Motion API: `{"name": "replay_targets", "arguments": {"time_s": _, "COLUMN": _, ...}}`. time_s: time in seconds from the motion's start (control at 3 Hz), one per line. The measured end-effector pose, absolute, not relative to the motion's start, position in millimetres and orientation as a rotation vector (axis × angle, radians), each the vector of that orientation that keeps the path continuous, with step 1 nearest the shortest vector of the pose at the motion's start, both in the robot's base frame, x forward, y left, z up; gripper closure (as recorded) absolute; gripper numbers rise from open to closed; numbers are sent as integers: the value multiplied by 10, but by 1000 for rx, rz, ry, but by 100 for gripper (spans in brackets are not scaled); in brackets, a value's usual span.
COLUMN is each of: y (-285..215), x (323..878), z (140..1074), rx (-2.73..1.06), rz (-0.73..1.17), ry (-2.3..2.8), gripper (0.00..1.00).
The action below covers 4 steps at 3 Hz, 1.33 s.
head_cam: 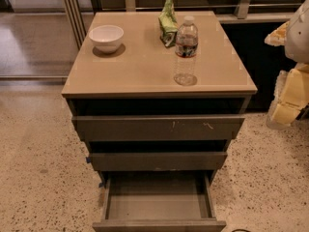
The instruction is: Place water bottle into bottom drawer
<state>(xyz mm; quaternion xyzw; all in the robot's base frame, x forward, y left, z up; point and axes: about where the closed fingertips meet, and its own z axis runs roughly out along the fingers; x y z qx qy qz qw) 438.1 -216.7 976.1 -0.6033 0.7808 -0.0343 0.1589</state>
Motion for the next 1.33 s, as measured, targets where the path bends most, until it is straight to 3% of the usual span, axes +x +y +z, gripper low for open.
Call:
{"name": "replay_targets", "arguments": {"time_s": 0.67, "y": -2152, "x": 4630, "z": 9758, "rx": -1674, "rz": -88, "ry": 2196, "gripper": 0}}
{"name": "replay_targets", "arguments": {"time_s": 1.33, "y": -2018, "x": 5653, "z": 9697, "rx": -1507, "rz": 61, "ry": 2105, "gripper": 0}}
